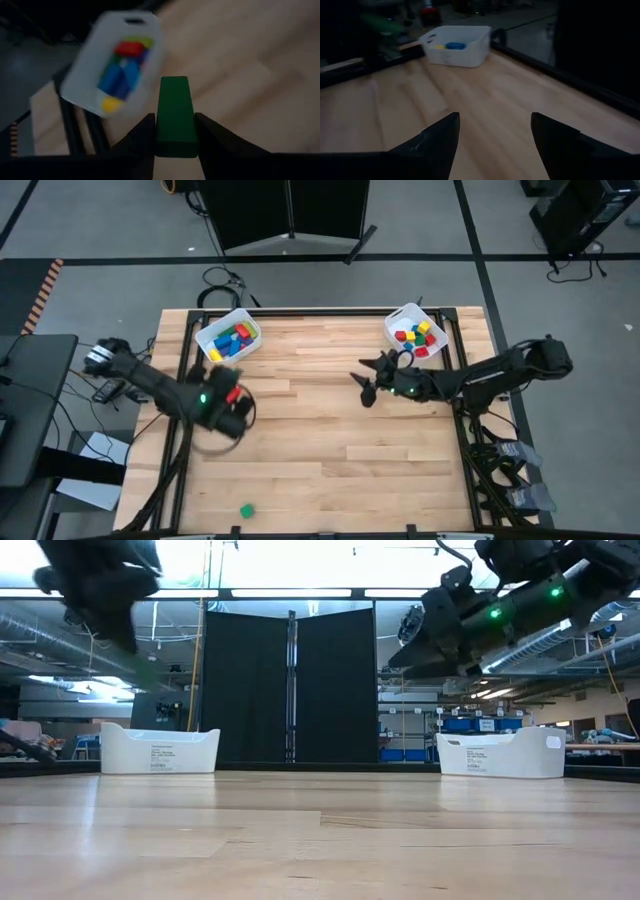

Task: Sort blocks by size
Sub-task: Put the large green block into the left white bin, then put the small green block into the right white bin

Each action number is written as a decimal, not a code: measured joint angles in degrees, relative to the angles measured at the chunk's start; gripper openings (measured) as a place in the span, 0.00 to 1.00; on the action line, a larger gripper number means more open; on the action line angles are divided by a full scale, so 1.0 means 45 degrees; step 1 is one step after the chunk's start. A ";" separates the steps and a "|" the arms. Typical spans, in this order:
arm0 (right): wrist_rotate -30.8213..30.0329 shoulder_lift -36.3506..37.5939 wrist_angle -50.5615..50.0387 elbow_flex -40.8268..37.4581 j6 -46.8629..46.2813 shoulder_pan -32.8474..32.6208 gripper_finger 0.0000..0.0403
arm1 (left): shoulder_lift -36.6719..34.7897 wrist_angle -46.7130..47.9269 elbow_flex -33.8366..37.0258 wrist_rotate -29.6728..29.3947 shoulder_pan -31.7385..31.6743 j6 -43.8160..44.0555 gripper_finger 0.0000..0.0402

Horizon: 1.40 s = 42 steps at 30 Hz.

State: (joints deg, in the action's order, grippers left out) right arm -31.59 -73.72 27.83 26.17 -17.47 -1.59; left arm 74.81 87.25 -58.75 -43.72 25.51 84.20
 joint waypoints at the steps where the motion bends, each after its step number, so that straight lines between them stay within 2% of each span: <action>1: 0.0000 -0.0275 0.0306 0.0000 0.0000 -0.0151 0.64 | -0.0245 -0.0032 0.0090 -0.0353 -0.0503 -0.0167 0.29; 7: 0.0015 -0.2103 0.2470 0.0000 -0.0172 -0.0799 0.64 | -0.1687 -0.0771 0.0976 -0.1629 -0.3545 -0.1912 0.29; 10: 0.0132 -0.2760 0.3482 0.0023 -0.0112 -0.0887 0.64 | -0.2274 -0.2259 0.1402 -0.1728 -0.5030 -0.3806 0.29; 13: 0.0350 -0.3085 0.3532 0.0382 -0.0094 -0.0888 0.64 | -0.2587 -0.3802 0.1820 -0.1737 -0.6343 -0.5672 0.29; 18: 0.0787 -0.3547 0.3452 0.1041 -0.0083 -0.1138 0.64 | -0.2624 -0.6234 0.2496 -0.1203 -0.8529 -0.8131 0.29; 23: 0.0894 -0.3637 0.3226 0.1627 0.0343 -0.1650 0.64 | -0.2615 -0.8809 0.3444 0.0261 -1.0591 -0.9904 0.29; 27: 0.0889 -0.3642 0.3185 0.1951 0.0662 -0.2054 0.64 | -0.2615 -1.0465 0.4120 0.1206 -1.1554 -1.0520 0.29; 33: 0.0884 -0.3642 0.3117 0.2260 0.0996 -0.2382 0.64 | -0.2610 -1.1486 0.4940 0.2675 -1.2657 -1.0330 0.31; 37: 0.1009 -0.3642 0.2964 0.2416 0.1020 -0.2484 0.64 | -0.2605 -1.1473 0.5182 0.3282 -1.2732 -1.0294 0.40; 42: 0.1160 -0.3642 0.2432 0.2762 0.1020 -0.2635 0.64 | -0.2605 -1.1787 0.5190 0.3775 -1.2385 -1.0359 0.58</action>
State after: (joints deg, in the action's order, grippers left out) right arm -26.37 -90.11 38.77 38.60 -12.88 -13.45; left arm 63.09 34.21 -35.40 -26.73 -30.22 37.59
